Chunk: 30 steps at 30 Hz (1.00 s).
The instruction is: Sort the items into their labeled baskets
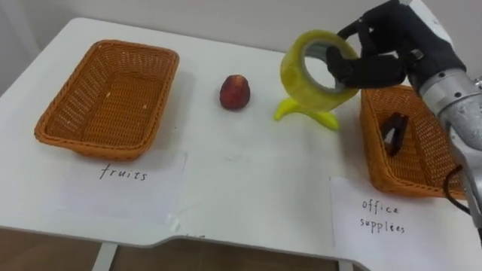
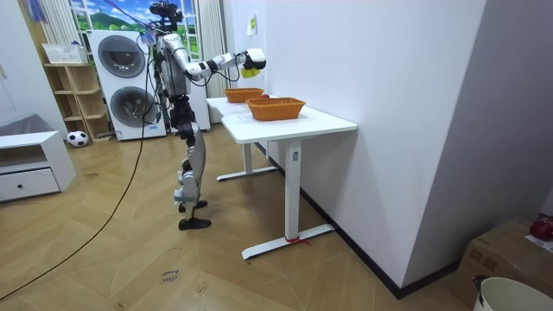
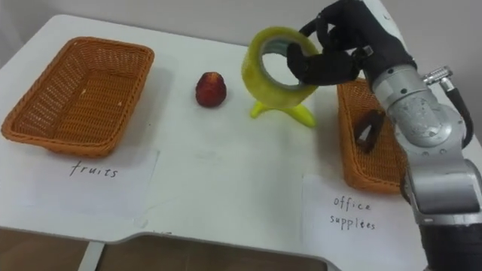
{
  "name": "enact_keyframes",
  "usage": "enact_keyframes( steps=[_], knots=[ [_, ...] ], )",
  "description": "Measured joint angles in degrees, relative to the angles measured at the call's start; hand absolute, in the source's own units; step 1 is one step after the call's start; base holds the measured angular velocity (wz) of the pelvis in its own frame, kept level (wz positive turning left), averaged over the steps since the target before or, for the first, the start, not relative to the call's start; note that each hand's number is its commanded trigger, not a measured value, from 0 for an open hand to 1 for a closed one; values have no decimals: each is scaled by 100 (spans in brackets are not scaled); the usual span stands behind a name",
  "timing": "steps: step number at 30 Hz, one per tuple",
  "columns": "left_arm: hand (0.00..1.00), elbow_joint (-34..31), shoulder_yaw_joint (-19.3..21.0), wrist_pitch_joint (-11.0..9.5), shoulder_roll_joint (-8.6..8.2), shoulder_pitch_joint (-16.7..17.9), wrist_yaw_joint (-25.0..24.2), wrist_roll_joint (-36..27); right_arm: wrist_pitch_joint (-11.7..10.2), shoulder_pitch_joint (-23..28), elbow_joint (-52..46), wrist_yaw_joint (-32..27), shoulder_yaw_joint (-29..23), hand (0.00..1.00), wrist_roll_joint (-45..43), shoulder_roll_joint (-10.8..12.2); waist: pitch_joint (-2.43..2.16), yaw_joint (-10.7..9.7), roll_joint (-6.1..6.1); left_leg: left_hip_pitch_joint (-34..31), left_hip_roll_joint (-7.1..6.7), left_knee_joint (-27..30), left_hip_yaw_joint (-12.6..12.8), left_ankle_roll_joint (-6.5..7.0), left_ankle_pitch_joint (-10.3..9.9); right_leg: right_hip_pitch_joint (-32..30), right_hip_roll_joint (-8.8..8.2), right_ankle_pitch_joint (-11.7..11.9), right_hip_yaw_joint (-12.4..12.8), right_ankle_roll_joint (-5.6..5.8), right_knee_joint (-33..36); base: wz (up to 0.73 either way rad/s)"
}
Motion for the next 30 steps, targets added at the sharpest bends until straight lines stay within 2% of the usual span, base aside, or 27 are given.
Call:
enact_keyframes(
  steps=[6,10,14,18,25,30],
  knots=[
    [0,-325,57,-3,-5,87,8,-85,0,41,200,-343,-307,100,-6,-12,-12,-128,-12,-54,-6,19,3,0,0,-63,-8,0,-2,0,-1,0],
    [0,-370,259,-76,-40,25,8,-120,-1,58,464,-468,-517,100,39,-15,-20,-178,-18,-51,-8,20,19,1,1,-70,-15,0,0,0,0,-1],
    [0,-387,347,-159,-56,21,21,-198,-67,212,606,-686,-775,100,124,-27,-58,-167,-16,5,-5,15,83,0,1,-42,-15,0,10,0,0,-6],
    [0,-381,419,-166,-90,65,42,-312,-72,414,753,-748,-779,100,229,-33,-71,-201,-8,47,19,10,149,0,1,-35,-11,0,80,0,5,-9],
    [0,-403,444,-165,-97,239,41,-309,-65,416,1121,-789,-781,100,285,-42,-95,-299,31,105,79,-54,236,0,1,-29,19,30,132,-20,28,-8],
    [0,-403,487,-165,-98,284,41,-306,-103,423,1360,-841,-787,100,461,-168,-102,-337,21,100,94,-58,248,-4,-1,-25,51,38,101,-33,12,0]
  ],
)
